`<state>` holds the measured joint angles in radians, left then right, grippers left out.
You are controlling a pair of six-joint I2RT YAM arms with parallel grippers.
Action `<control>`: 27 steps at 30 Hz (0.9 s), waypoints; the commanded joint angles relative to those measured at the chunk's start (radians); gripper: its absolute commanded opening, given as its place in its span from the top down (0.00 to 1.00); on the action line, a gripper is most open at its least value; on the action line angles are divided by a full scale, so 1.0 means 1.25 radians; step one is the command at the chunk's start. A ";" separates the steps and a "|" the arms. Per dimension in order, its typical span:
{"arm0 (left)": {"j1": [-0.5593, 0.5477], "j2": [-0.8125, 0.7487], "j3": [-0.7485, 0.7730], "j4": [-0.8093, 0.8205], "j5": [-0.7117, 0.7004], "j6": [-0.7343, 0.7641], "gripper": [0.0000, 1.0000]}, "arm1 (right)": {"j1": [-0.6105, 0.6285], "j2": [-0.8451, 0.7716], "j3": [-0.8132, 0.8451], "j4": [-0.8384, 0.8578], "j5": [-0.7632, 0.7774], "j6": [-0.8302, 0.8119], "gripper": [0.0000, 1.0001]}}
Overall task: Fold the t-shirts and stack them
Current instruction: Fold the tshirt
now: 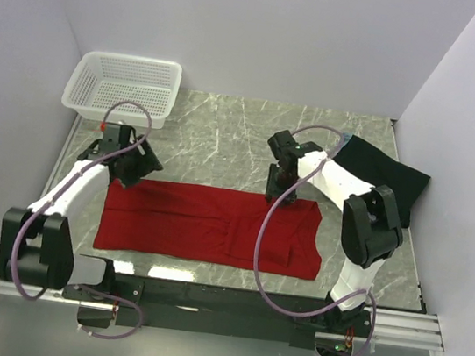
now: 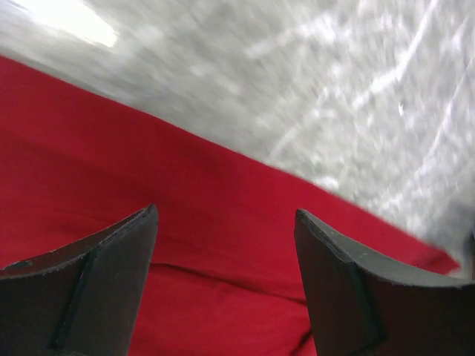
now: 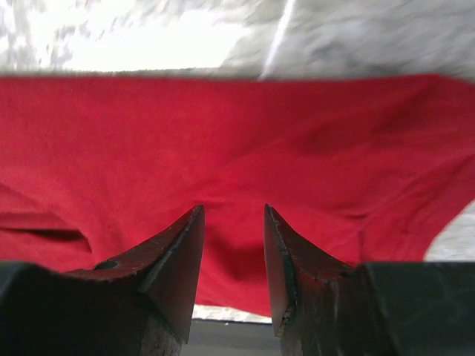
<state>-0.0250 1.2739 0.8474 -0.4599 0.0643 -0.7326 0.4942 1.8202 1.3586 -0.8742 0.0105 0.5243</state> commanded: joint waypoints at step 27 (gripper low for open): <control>0.002 0.001 -0.104 -0.118 0.068 -0.051 0.14 | 0.022 0.398 0.440 -0.131 -0.010 -0.028 0.59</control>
<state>-0.0250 1.3300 0.7109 -0.5613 0.1600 -0.7891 0.5350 2.2372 1.7836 -1.0550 -0.0448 0.5072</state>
